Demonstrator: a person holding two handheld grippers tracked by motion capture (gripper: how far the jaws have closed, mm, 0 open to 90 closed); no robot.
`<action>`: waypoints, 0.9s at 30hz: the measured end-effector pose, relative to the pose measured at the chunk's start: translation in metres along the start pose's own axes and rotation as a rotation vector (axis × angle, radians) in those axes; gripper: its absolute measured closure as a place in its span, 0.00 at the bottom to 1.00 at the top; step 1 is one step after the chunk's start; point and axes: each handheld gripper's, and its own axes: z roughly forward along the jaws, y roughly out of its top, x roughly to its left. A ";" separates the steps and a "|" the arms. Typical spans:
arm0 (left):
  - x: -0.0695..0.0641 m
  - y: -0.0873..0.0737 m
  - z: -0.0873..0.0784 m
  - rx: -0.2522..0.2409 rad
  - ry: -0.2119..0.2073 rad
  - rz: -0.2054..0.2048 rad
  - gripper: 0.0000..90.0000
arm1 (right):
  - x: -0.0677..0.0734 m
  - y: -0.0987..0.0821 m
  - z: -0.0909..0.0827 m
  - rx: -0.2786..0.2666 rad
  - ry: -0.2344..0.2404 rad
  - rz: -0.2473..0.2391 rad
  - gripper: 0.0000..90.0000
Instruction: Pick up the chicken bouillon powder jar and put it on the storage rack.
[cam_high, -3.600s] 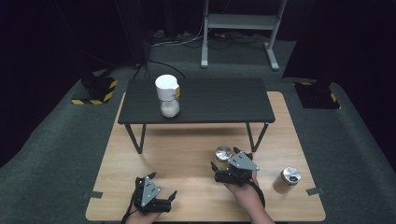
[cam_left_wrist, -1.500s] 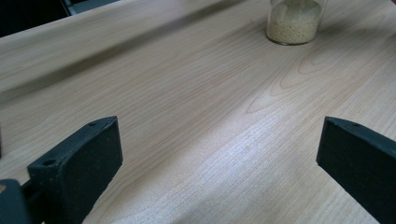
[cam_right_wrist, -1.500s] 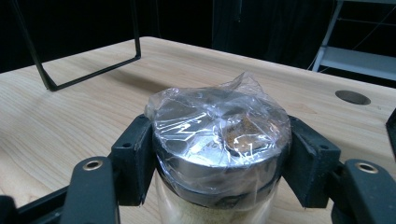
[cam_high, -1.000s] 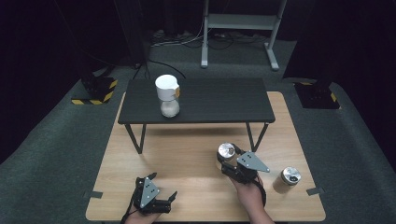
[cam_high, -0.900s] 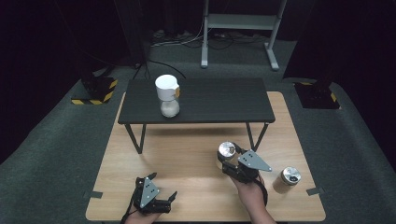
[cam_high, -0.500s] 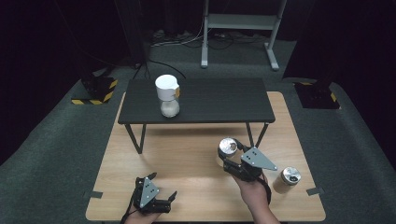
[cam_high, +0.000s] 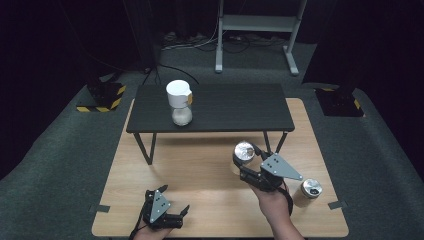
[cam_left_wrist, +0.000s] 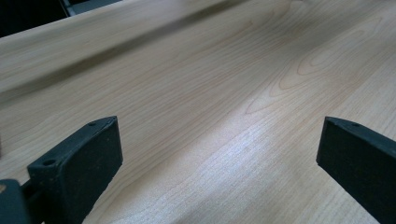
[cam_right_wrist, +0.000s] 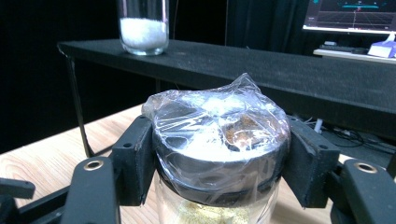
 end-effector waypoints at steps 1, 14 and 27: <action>0.000 0.000 0.000 -0.001 0.000 -0.001 0.01 | 0.000 0.002 0.000 -0.003 0.001 0.003 0.38; 0.000 0.000 0.000 -0.001 -0.004 -0.001 0.01 | 0.001 0.018 0.003 -0.031 0.010 -0.002 0.38; 0.001 0.000 0.000 -0.001 -0.006 -0.002 0.01 | 0.002 0.036 0.005 -0.063 0.015 -0.009 0.38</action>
